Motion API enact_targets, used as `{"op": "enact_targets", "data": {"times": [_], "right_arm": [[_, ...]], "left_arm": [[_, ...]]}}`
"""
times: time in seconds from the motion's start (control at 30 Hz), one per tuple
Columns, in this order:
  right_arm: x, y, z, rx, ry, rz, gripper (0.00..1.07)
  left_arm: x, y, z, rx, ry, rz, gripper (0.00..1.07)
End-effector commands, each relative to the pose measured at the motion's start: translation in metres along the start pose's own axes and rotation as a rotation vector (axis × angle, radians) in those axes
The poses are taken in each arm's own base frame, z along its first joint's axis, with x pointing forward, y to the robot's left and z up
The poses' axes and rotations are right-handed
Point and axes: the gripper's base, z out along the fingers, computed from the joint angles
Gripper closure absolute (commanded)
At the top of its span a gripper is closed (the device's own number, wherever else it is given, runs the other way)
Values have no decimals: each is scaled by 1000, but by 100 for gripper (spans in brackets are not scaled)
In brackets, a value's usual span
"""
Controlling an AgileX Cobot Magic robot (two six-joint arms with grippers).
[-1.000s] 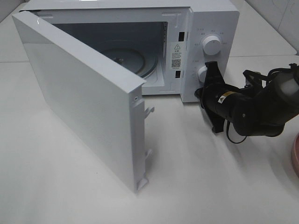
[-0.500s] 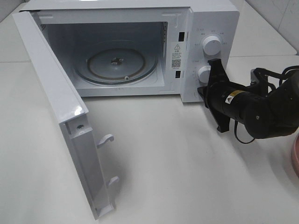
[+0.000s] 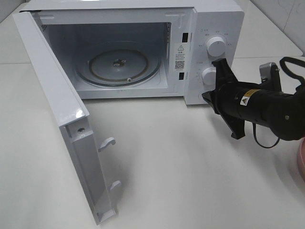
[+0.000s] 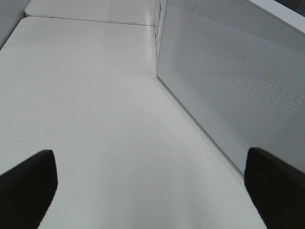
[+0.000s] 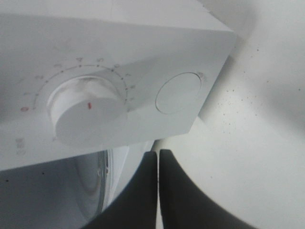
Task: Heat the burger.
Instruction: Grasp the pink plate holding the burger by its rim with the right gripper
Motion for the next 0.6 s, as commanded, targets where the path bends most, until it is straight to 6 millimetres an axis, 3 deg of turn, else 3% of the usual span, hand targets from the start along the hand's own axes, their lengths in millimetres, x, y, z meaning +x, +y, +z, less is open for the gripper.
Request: {"op": "enact_targets", "data": {"times": [0.03,0.43,0.5,0.6], "right_arm": [[-2,9,-12,45,28,-109,107],[-8,37,-48,113,57,-448,107],[-10,45,-62,121,68,-621,106],[-11,47,-73,164,98,-743,106]], "left_arm": [[1,0,-1,-5,-6,-3,7],[1,0,-1,-5,-6,-3,7],[1,0,-1,-5,-6,-3,7],[1,0,-1,-5,-6,-3,7]]}}
